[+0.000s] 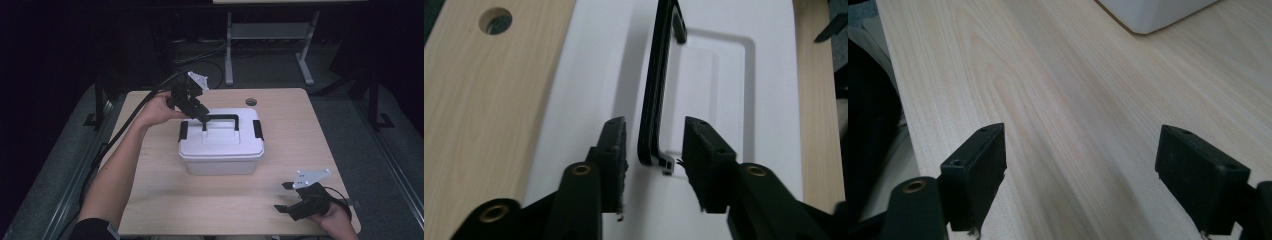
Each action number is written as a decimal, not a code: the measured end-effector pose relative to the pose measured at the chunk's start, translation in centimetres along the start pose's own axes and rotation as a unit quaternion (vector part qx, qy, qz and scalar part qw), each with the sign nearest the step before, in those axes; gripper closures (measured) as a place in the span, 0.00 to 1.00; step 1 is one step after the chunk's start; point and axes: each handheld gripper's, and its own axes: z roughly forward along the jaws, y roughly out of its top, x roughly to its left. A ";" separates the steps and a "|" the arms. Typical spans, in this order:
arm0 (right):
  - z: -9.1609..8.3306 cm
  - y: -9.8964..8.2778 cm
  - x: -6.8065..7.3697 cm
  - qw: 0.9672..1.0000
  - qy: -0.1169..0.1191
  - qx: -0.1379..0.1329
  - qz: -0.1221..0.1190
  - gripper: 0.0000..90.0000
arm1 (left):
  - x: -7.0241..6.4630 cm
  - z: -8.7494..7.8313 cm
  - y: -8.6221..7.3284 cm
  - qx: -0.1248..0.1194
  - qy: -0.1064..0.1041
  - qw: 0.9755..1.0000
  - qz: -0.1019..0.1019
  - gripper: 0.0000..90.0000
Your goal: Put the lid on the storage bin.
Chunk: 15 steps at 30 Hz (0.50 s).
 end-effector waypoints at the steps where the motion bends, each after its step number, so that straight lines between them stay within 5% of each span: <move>1: 0.0 0.0 0.0 1.000 0.000 0.000 0.000 0.22 | 0.0 0.1 -0.1 0.003 0.002 1.000 0.004 0.78; 5: 0.0 0.0 -0.1 1.000 0.001 -0.001 -0.002 0.22 | 0.1 -0.2 -0.3 -0.004 -0.016 1.000 0.003 0.89; 15: 0.1 0.0 -0.1 1.000 0.003 0.002 -0.004 0.22 | -0.3 -0.5 -0.3 -0.014 -0.011 1.000 0.006 0.89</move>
